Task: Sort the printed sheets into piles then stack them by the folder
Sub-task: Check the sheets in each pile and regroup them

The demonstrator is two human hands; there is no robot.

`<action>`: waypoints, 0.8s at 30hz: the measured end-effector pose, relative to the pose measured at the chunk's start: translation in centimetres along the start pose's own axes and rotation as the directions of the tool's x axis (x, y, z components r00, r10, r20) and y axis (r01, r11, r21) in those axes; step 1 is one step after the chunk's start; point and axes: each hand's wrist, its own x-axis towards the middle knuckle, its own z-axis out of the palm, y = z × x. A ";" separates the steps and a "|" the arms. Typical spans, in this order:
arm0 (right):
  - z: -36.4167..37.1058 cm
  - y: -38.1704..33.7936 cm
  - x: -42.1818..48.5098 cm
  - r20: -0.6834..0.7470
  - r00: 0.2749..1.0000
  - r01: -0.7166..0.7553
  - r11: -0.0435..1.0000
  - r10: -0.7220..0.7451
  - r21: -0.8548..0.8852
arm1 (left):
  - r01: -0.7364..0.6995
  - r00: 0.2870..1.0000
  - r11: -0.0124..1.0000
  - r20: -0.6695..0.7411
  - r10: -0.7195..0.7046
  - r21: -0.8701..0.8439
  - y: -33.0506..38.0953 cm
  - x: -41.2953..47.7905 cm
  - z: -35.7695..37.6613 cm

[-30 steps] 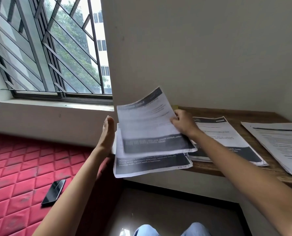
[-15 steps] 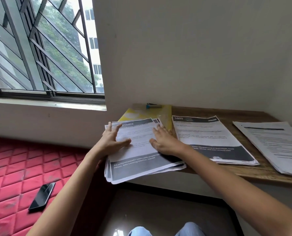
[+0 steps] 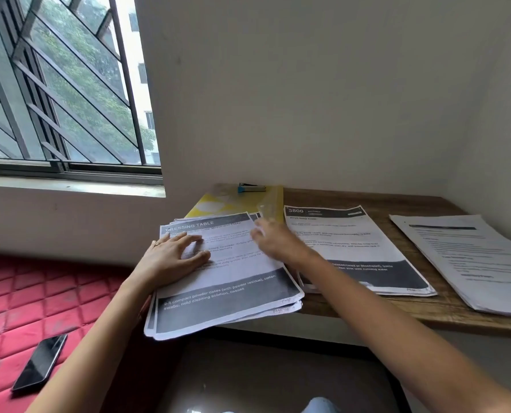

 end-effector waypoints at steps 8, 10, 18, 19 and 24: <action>-1.5 3.4 2.5 -0.054 0.982 -0.181 0.983 0.182 0.025 | 0.007 1.000 1.000 -0.013 -0.006 0.021 -0.1 0.1 0.5; -1.2 3.5 2.7 -0.083 0.979 -0.176 0.978 0.186 0.111 | 0.007 1.000 1.000 -0.018 -0.006 0.023 -0.1 0.1 0.5; -0.8 3.7 2.8 -0.139 0.952 -0.181 0.868 0.272 0.463 | 0.011 0.997 0.998 0.078 -0.016 0.062 -0.4 0.6 0.2; -0.8 3.6 2.8 -0.153 0.949 -0.176 0.864 0.276 0.471 | 0.012 0.995 0.997 0.097 -0.020 0.082 -0.4 0.6 0.2; -0.6 3.5 2.8 -0.251 0.936 -0.141 0.914 0.248 0.380 | -0.058 0.998 0.991 -0.011 0.060 0.124 -0.2 0.0 0.2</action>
